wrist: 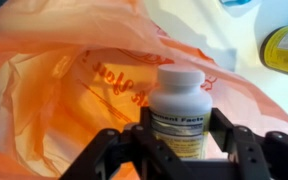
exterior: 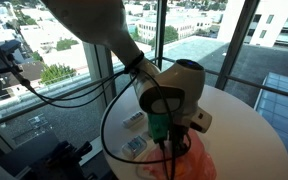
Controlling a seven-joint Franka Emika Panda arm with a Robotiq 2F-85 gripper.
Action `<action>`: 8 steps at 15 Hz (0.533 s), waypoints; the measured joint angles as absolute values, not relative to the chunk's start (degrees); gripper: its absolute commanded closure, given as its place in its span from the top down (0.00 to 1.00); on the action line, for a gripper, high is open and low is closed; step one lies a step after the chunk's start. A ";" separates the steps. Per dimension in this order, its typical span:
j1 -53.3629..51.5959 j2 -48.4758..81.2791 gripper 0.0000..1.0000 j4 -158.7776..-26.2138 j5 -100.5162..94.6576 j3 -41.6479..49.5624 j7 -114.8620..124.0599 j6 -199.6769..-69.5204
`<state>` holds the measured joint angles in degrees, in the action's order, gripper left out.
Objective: Remove the white bottle from the plastic
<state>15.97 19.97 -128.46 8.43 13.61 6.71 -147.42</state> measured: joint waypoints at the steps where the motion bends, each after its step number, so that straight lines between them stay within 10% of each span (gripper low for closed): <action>1: 15.73 19.23 0.35 -128.55 8.36 13.69 6.71 -147.37; 8: 14.94 14.01 0.35 -129.36 6.98 13.95 6.70 -143.32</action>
